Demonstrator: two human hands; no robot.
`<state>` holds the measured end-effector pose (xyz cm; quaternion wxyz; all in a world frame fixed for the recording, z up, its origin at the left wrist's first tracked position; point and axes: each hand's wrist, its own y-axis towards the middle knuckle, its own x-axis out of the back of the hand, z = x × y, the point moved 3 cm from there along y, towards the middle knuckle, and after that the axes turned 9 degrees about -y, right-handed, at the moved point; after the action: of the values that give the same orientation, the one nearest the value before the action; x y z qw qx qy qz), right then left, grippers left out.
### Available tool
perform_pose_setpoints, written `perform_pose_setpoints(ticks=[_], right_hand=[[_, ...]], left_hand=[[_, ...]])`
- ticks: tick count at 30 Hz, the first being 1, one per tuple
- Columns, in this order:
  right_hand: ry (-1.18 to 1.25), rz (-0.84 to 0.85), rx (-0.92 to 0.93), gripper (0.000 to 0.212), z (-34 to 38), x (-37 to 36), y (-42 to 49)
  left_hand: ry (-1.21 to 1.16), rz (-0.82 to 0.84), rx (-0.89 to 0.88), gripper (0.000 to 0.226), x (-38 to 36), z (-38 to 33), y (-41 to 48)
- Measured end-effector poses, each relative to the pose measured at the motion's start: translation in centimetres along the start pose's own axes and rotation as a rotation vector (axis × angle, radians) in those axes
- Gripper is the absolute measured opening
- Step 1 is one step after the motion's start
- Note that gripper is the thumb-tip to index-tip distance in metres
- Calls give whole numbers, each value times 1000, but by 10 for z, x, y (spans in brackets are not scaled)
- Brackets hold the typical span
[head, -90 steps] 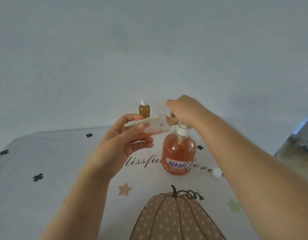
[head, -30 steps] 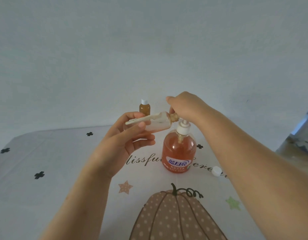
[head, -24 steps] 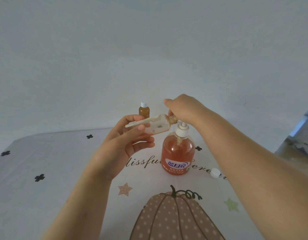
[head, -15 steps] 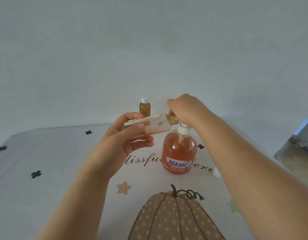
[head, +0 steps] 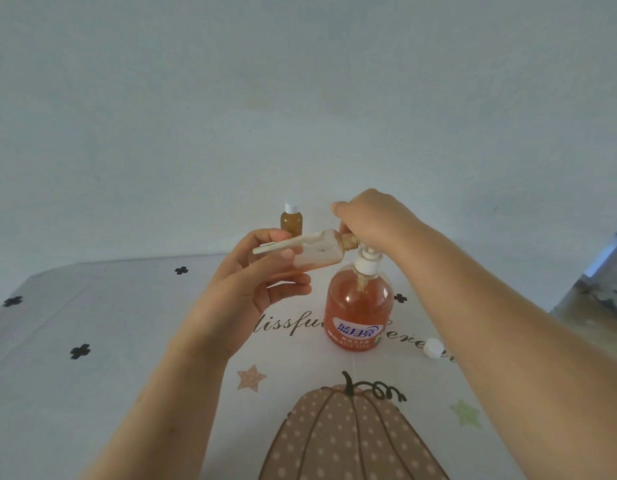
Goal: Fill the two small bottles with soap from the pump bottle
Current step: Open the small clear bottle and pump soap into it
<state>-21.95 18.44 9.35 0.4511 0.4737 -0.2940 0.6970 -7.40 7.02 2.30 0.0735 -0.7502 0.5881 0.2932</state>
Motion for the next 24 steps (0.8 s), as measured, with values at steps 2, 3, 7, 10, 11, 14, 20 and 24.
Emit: perform_pose_setpoints(ticks=[2,3,7,10,11,14,20,24], right_hand=[[-45,6,12,43,3,4,-1],[-61,11,17,44,4,5,-1],[-26,44,-1,44,4,4,-1],[-26,79,28,42,2,2,-3],[-57,84,57,40,1,2,-4],[-116,74,78,34,2,-3,-8],[-127,120,27,35,1,-9,-2],[-27,87,13,35,-2,-9,1]], left_hand=[[-6,3,-4,18,-1,0,0],[-5,1,-5,18,-2,0,0],[-12,0,-1,16,-2,-1,0],[-13,-2,14,15,-1,2,0],[-13,-3,18,15,0,2,0],[7,-17,27,15,3,4,2],[3,-31,33,14,6,7,3],[8,-21,27,15,5,6,2]])
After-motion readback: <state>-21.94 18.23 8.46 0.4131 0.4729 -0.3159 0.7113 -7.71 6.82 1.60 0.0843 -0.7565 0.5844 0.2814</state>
